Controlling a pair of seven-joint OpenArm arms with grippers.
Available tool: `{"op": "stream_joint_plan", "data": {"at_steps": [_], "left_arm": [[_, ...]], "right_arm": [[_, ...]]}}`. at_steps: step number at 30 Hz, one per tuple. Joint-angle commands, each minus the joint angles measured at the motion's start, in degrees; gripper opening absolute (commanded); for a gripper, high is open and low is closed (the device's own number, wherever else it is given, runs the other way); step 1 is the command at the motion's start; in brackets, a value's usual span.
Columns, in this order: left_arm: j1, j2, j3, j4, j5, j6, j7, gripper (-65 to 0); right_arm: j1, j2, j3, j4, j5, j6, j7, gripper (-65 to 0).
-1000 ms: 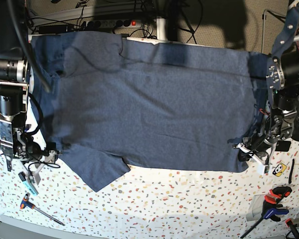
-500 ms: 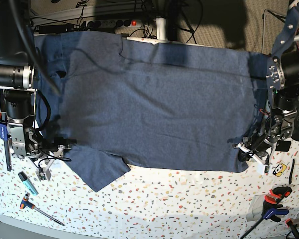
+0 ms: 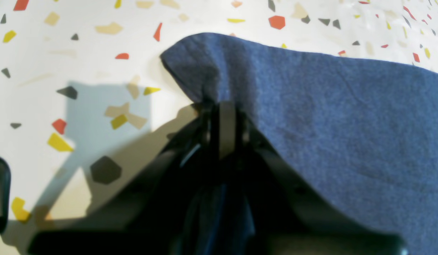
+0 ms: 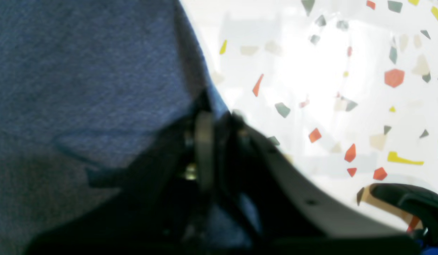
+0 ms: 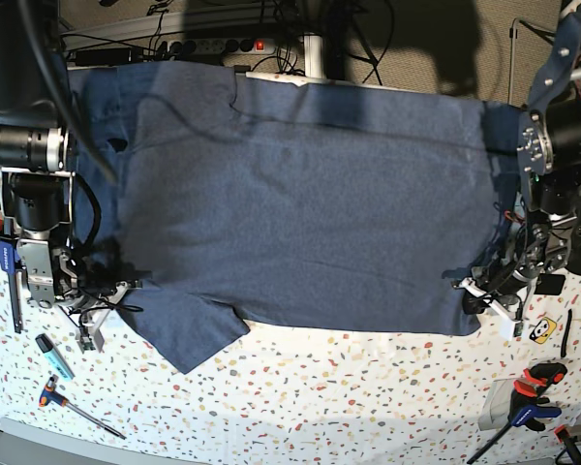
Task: Fold the T-shirt properly
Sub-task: 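Move the right gripper to the other hem corner and grasp it, then lift the hem with both grippers and fold it onto the collar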
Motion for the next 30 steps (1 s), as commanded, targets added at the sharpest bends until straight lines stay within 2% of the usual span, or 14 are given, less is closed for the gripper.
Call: {"op": "stream_joint_plan", "data": {"at_steps": [1,3,7,8,12,16,18,21,23,25,28,30], "left_arm": [[-0.94,-0.37,0.09,0.26,0.83,-0.04,-0.26,-65.0],[-0.79,-0.37,0.09,0.26,-0.92,-0.04,-1.79,-65.0],[-0.9,-0.37,0.09,0.26,-8.11,-0.09,-2.03,-65.0],[-0.96,-0.37,0.09,0.26,-9.2,-0.13,-1.97,-65.0],[-0.96,-0.35,0.09,2.32,-10.1,-0.81,1.49,-65.0],[-0.39,-0.7,0.09,8.44,-10.4,-1.6,8.39,-65.0],[0.7,-1.2,0.02,12.87,-13.03,-1.62,11.43,-65.0],[4.09,-1.81,0.02,21.86,-18.95,-1.57,15.26,-65.0],[7.41,-1.73,0.02,29.2,-20.74,-1.57,17.9,-65.0],[11.34,-1.64,0.02,36.09,-21.27,-1.44,18.6,-65.0],[17.09,-1.68,-0.02,45.29,-21.92,3.02,18.8,-65.0],[20.48,-1.81,-0.02,50.99,-22.73,3.69,19.19,-65.0]], "right_arm": [[1.77,0.94,0.02,0.55,-0.35,-1.49,1.46,-65.0],[1.88,0.94,0.02,0.57,-0.31,-2.4,2.05,-65.0],[2.67,0.94,0.02,0.9,-0.33,-2.16,1.86,-65.0],[2.93,0.96,0.02,1.09,-0.35,-1.22,1.79,-65.0],[2.82,0.98,0.02,4.26,-0.31,7.37,1.75,-65.0],[1.99,0.98,0.02,8.59,1.55,8.87,0.35,-65.0],[0.42,1.09,0.02,11.91,2.69,9.03,-0.59,-65.0],[-4.81,1.81,0.09,19.8,2.71,9.01,-1.68,-65.0],[-9.73,2.67,0.17,26.32,3.19,8.92,-2.23,-65.0],[-14.88,3.61,1.01,33.0,6.21,8.68,-2.82,-65.0],[-22.43,4.7,4.83,42.07,12.31,8.46,-3.65,-65.0],[-26.91,4.74,9.14,47.3,13.07,8.52,-3.91,-65.0]]}}
